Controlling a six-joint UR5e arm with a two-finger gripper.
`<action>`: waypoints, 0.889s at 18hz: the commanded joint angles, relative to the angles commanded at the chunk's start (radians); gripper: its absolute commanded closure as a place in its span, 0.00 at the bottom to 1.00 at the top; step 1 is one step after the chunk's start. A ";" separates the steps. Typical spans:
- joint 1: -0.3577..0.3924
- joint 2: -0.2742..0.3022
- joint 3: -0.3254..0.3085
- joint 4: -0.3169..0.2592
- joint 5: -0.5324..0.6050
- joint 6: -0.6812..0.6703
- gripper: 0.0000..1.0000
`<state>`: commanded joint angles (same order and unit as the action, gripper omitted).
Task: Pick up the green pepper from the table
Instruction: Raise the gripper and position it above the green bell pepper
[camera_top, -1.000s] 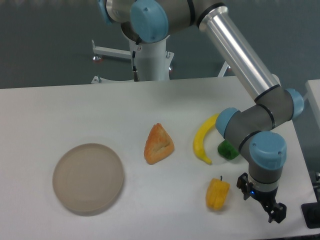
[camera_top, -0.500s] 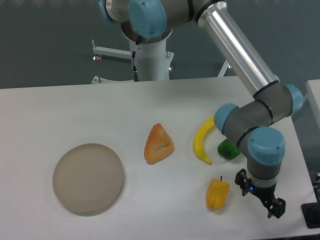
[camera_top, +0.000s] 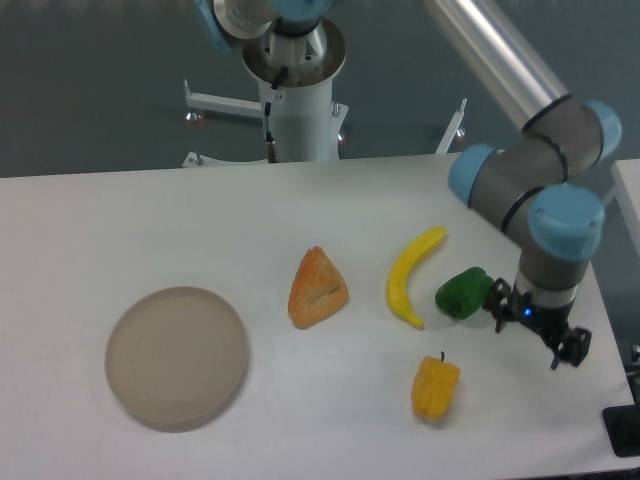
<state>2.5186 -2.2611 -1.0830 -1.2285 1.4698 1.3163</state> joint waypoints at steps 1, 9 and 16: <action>0.017 0.005 -0.002 -0.026 -0.029 -0.005 0.00; 0.123 0.064 -0.132 -0.075 -0.201 0.009 0.00; 0.115 0.098 -0.227 -0.066 -0.201 0.024 0.00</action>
<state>2.6339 -2.1630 -1.3098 -1.2947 1.2686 1.3406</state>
